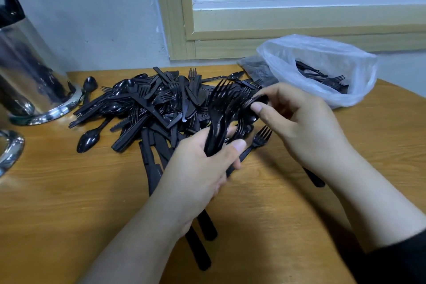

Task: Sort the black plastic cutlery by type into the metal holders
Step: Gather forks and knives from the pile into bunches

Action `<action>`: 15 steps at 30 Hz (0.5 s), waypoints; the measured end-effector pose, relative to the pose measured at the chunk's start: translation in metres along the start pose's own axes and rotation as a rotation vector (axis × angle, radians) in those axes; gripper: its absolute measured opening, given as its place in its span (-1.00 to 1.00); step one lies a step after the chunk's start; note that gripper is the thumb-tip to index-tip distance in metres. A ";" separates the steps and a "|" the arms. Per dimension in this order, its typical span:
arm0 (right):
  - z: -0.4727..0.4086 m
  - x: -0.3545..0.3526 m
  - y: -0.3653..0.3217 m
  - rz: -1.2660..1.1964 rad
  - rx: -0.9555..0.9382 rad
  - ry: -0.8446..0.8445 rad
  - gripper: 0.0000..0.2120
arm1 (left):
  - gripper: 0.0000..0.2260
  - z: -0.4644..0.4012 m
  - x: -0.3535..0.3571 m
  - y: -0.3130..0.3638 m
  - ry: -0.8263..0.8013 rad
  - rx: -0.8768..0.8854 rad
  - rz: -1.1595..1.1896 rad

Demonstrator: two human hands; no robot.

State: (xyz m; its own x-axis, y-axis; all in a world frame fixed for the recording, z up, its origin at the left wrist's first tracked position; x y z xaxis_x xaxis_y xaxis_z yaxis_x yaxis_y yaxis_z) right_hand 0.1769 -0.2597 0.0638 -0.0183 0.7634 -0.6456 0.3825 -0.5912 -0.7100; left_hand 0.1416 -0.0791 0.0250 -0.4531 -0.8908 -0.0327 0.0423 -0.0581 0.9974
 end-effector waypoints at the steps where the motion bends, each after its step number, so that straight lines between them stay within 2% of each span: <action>1: -0.001 -0.001 0.003 0.002 0.030 0.015 -0.91 | -0.83 0.000 -0.002 0.000 0.024 0.012 0.003; 3: -0.002 -0.006 0.013 0.114 0.142 0.004 -0.83 | -0.79 0.000 -0.010 -0.004 0.085 0.019 0.016; 5: -0.003 -0.008 0.023 0.302 0.252 -0.090 -0.75 | -0.77 0.001 -0.016 -0.006 0.132 0.026 0.042; 9: -0.004 0.006 0.027 0.468 0.324 -0.281 -0.64 | -0.75 0.000 -0.022 -0.007 0.182 0.067 0.071; 15: -0.006 0.019 0.036 0.479 0.350 -0.361 -0.74 | -0.84 -0.001 -0.026 -0.005 0.237 0.091 0.083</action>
State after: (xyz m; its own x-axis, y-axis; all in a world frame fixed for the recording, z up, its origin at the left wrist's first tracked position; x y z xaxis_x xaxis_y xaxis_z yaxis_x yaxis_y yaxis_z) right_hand 0.1955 -0.2649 0.0275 -0.2509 0.2994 -0.9206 0.1059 -0.9368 -0.3335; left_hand 0.1537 -0.0560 0.0204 -0.2300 -0.9721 0.0459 -0.0150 0.0507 0.9986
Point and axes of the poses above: each hand's wrist, its own z-axis away from the middle knuckle, its own x-axis out of the palm, y = z × x, the point moved 5 cm from there along -z, towards the middle knuckle, and after that the axes turned 15 degrees about -y, right-handed, at the moved point
